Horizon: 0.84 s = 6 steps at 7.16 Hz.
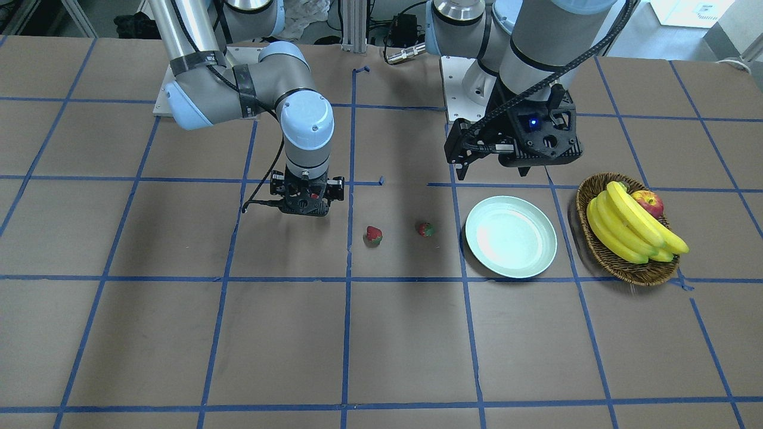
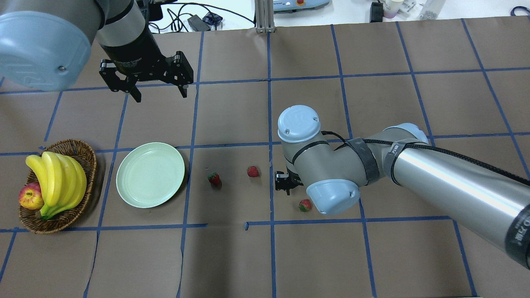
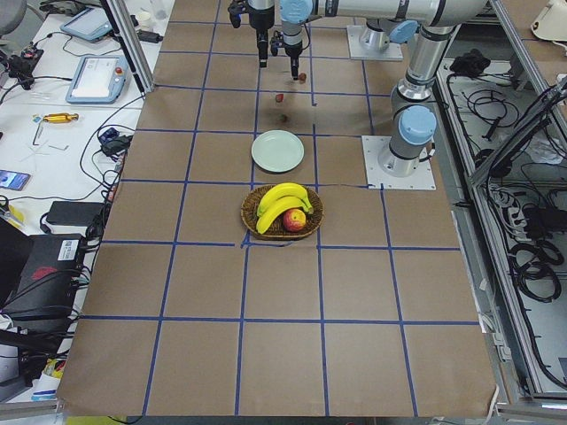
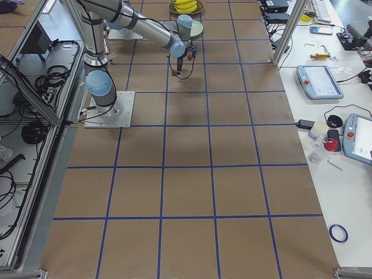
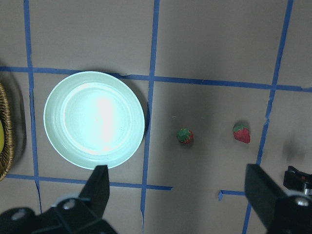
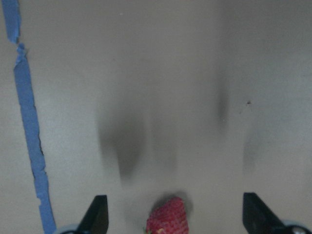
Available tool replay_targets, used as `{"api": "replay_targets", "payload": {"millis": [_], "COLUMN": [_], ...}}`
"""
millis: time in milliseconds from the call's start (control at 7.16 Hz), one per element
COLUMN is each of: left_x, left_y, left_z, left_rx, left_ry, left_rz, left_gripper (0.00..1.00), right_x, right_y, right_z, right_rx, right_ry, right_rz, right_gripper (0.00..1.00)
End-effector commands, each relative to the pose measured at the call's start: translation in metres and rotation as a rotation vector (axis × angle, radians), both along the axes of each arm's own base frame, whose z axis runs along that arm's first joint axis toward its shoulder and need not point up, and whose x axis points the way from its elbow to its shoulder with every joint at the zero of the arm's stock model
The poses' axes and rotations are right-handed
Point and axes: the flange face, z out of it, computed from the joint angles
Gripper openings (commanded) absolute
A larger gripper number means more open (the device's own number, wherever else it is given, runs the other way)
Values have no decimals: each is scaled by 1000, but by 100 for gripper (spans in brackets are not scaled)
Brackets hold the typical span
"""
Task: Collect all strawberries into plate
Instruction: 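Move the right gripper back and grasp the remaining strawberry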
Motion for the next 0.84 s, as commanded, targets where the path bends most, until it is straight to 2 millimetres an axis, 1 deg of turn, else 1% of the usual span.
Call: {"api": "replay_targets", "payload": {"millis": [0,140,279,419,559,699], "left_x": [0,0,0,0,0,0], "left_y": [0,0,0,2,2,2], "left_z": [0,2,1,2,2,2], "left_rx": [1,-4,-2,-4,-4,-4], "left_ry": [0,0,0,-1,-1,-1], "left_rz": [1,1,1,-1,-1,-2], "left_gripper": [100,100,100,100,100,100], "right_x": [-5,-5,-6,-6,-6,-6], "right_y": [12,16,19,19,18,19], "right_z": [-10,-14,-17,-16,-15,-16], "right_rx": [32,33,34,31,27,29], "right_ry": [4,-7,-10,-9,-12,-10], "right_rz": [-40,-41,-44,-43,-40,-42], "right_gripper": [85,81,81,64,20,0]}}
